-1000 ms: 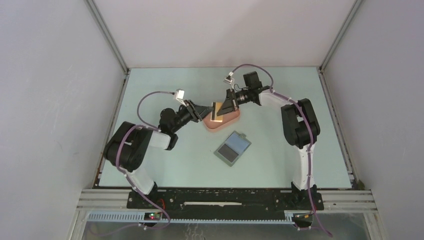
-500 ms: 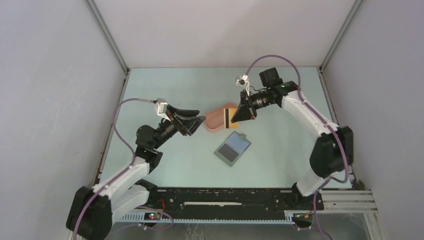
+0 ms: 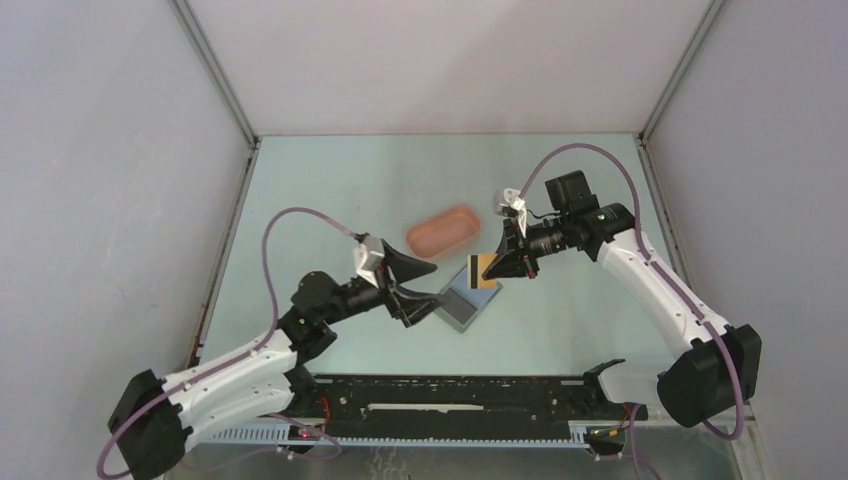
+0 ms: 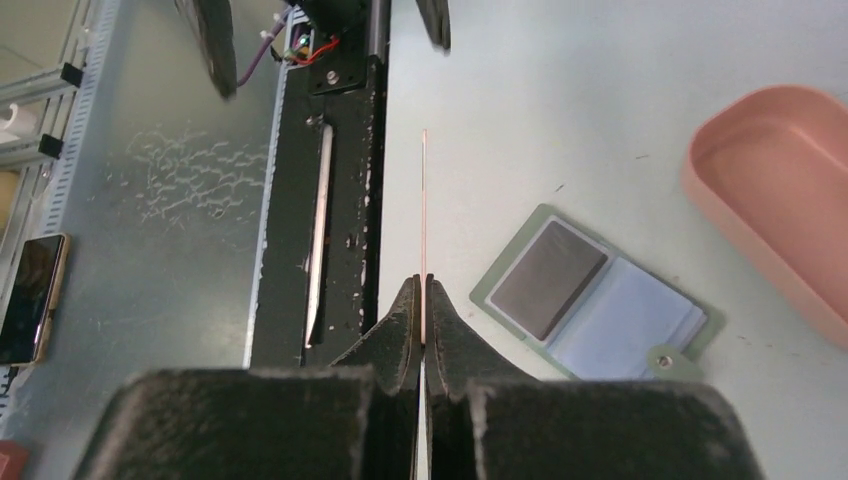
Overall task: Put the credit cards into the card holder
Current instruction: Insert the credit card into the card holder.
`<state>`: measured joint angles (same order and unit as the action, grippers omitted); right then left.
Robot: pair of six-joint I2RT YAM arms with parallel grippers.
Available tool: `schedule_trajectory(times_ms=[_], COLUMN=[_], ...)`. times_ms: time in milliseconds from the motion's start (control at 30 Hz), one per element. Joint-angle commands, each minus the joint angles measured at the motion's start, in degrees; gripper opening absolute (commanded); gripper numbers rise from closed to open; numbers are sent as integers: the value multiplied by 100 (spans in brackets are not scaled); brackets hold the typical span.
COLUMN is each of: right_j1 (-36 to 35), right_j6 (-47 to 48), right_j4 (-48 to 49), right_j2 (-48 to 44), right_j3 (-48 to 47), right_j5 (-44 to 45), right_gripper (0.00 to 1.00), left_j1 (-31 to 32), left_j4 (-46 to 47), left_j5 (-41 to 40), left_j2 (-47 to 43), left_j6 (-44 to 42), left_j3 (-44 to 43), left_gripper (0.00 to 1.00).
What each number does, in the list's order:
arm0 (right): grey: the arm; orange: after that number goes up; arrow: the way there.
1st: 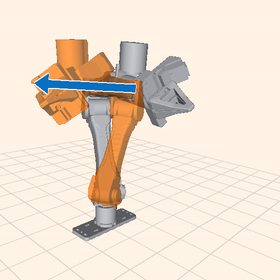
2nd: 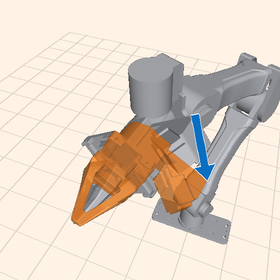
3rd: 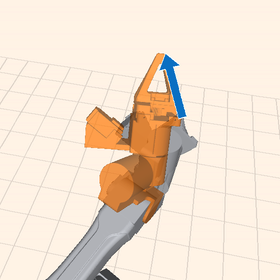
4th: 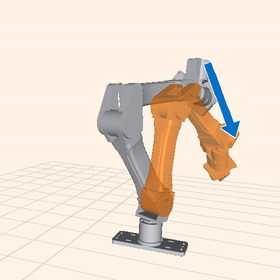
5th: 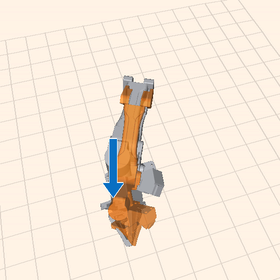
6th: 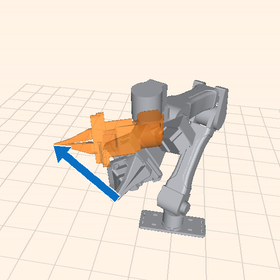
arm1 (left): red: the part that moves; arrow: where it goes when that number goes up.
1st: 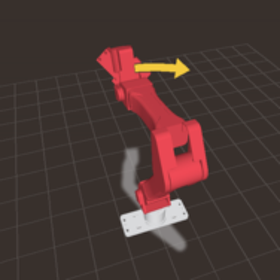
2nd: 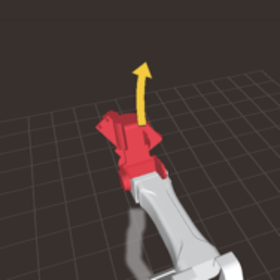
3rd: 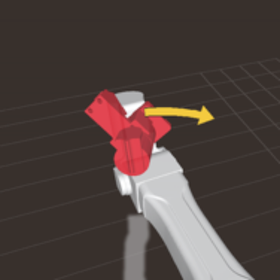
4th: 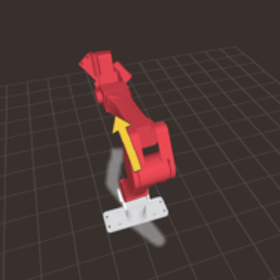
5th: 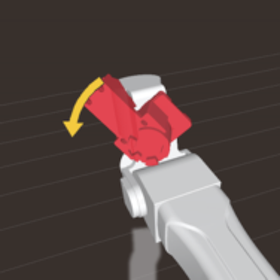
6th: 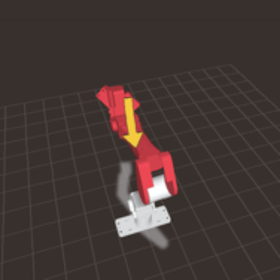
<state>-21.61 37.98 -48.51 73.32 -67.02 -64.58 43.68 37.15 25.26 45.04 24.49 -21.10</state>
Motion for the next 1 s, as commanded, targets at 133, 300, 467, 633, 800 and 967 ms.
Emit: schedule_trajectory(times_ms=[133, 300, 467, 633, 800, 967], right_j1=[-397, -493, -556, -677, -696, -696], right_j6=[519, 561, 588, 623, 632, 641], right_j4=[109, 92, 73, 62, 53, 36], right_j2=[-14, 11, 75, 147, 148, 126], right_j3=[114, 114, 116, 119, 119, 115], right_j5=[-53, 15, 49, 145, 138, 121], right_gripper=[0, 0, 0, 0, 0, 4], left_j1=[830, 1004, 1083, 1107, 1107, 1107], left_j4=[310, 379, 499, 548, 469, 331], left_j5=[-709, -600, -418, -343, -225, -189], left_j2=[1059, 1686, 2026, 2131, 2266, 2258], left_j6=[-1398, -1509, -1414, -1412, -1352, -1299], left_j3=[-276, -537, -701, -810, -955, -952], left_gripper=[80, 70, 58, 48, 15, 0])
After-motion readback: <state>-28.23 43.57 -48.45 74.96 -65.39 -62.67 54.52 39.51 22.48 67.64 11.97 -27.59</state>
